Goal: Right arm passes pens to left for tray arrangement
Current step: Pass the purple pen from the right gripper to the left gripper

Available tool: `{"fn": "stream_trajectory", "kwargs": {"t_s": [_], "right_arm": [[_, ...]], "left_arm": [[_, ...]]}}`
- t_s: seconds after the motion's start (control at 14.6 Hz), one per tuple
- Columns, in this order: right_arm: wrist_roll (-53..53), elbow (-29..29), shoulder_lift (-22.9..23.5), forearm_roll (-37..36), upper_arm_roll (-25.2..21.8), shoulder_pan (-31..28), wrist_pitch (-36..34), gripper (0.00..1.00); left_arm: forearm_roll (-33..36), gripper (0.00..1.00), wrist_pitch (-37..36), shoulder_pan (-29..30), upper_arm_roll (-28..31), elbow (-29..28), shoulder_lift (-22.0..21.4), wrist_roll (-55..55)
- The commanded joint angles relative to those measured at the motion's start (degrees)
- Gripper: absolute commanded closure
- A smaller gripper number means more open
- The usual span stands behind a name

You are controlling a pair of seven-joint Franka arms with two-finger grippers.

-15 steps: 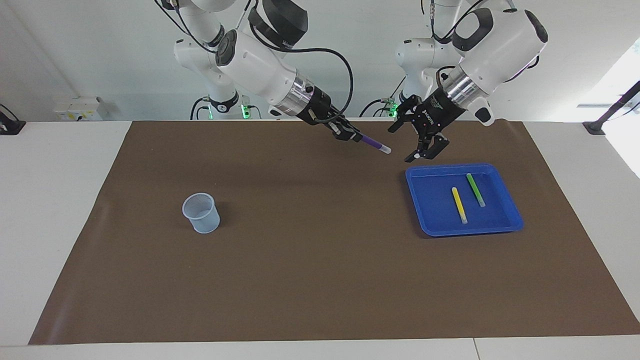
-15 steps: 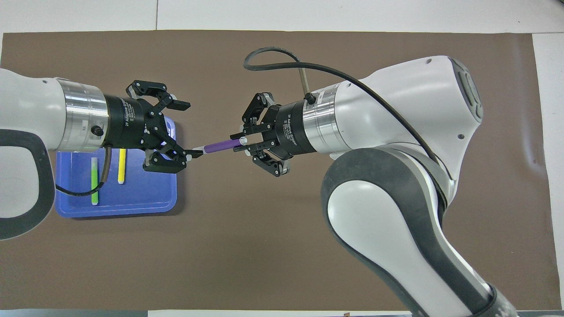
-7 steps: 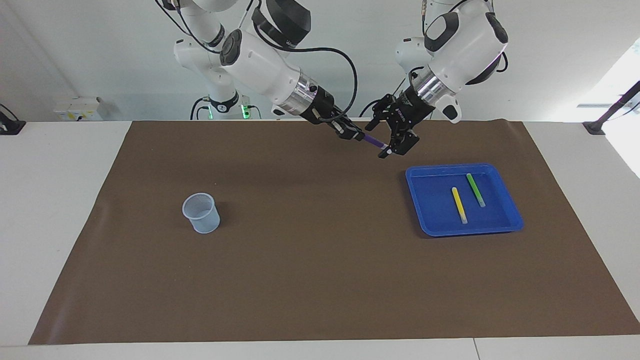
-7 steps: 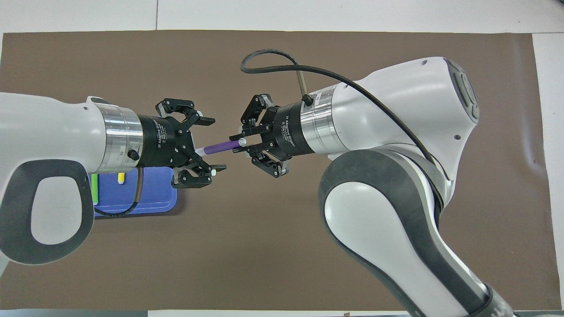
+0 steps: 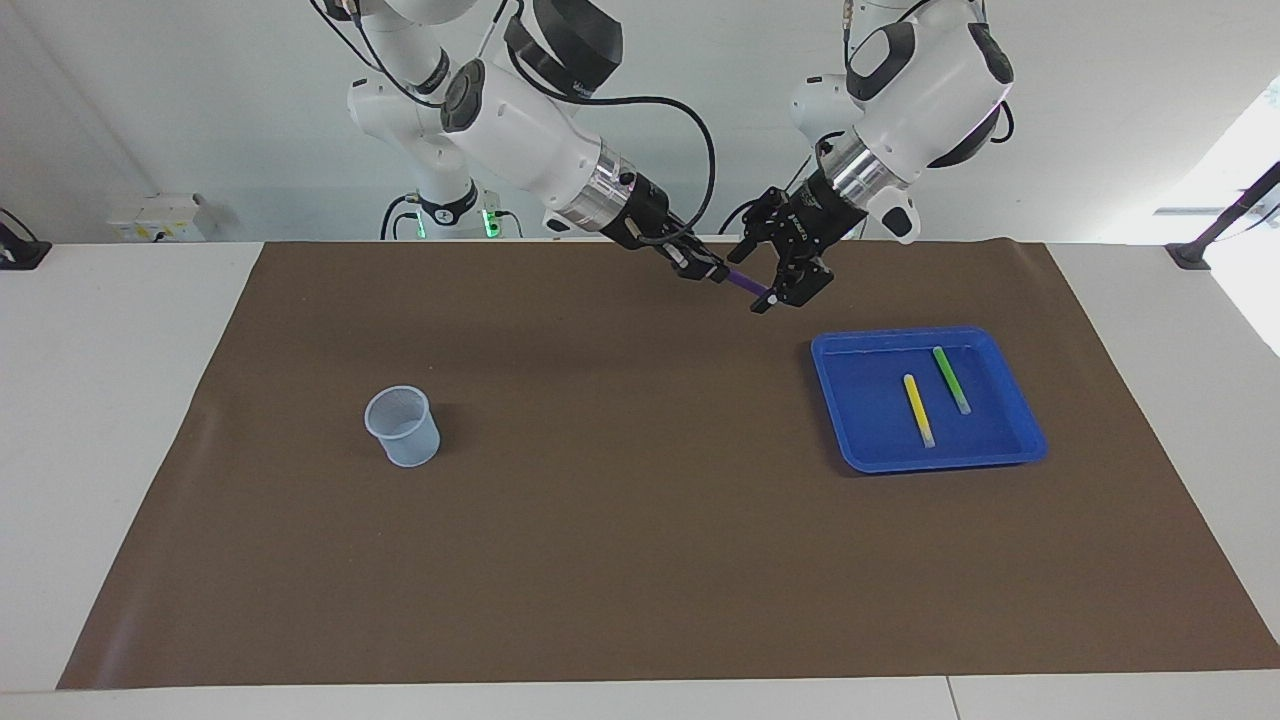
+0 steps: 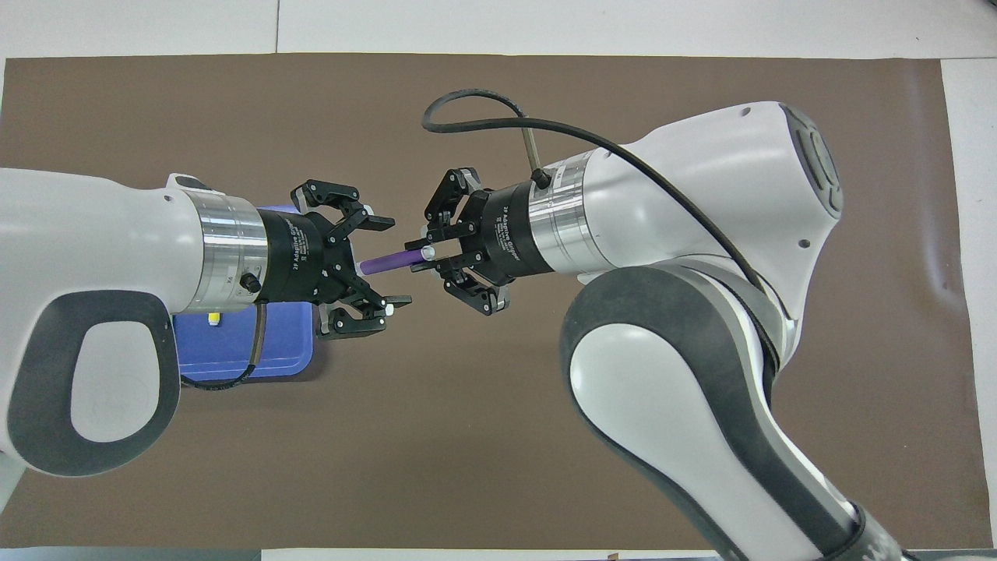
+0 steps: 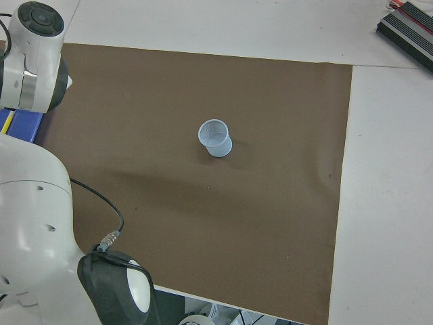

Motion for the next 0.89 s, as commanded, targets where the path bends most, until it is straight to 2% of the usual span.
{"fn": "stream_trajectory", "kwargs": {"t_s": [0.0, 0.27, 0.48, 0.68, 0.82], "right_arm": [[0.4, 0.9, 0.7, -1.7, 0.7, -0.2, 0.4, 1.0], [0.4, 0.9, 0.7, -1.7, 0.7, -0.1, 0.4, 1.0], [0.3, 0.9, 0.7, -1.8, 0.7, -0.1, 0.4, 1.0], [0.3, 0.9, 0.7, -2.1, 0.7, -0.1, 0.4, 1.0], [0.3, 0.9, 0.7, -2.1, 0.7, -0.1, 0.4, 1.0]], "left_arm": [[-1.2, 0.14, 1.5, -0.7, 0.7, -2.5, -1.9, 1.2], [-1.2, 0.3, 0.1, -0.2, 0.8, -2.5, -2.0, 3.0], [-1.2, 0.52, -0.3, -0.1, 0.8, -2.6, -2.1, 4.0], [-1.2, 0.6, -1.7, 0.0, 1.0, -3.0, -2.6, 5.2], [-1.2, 0.61, -2.3, 0.0, 1.2, -3.0, -2.6, 6.0]]}}
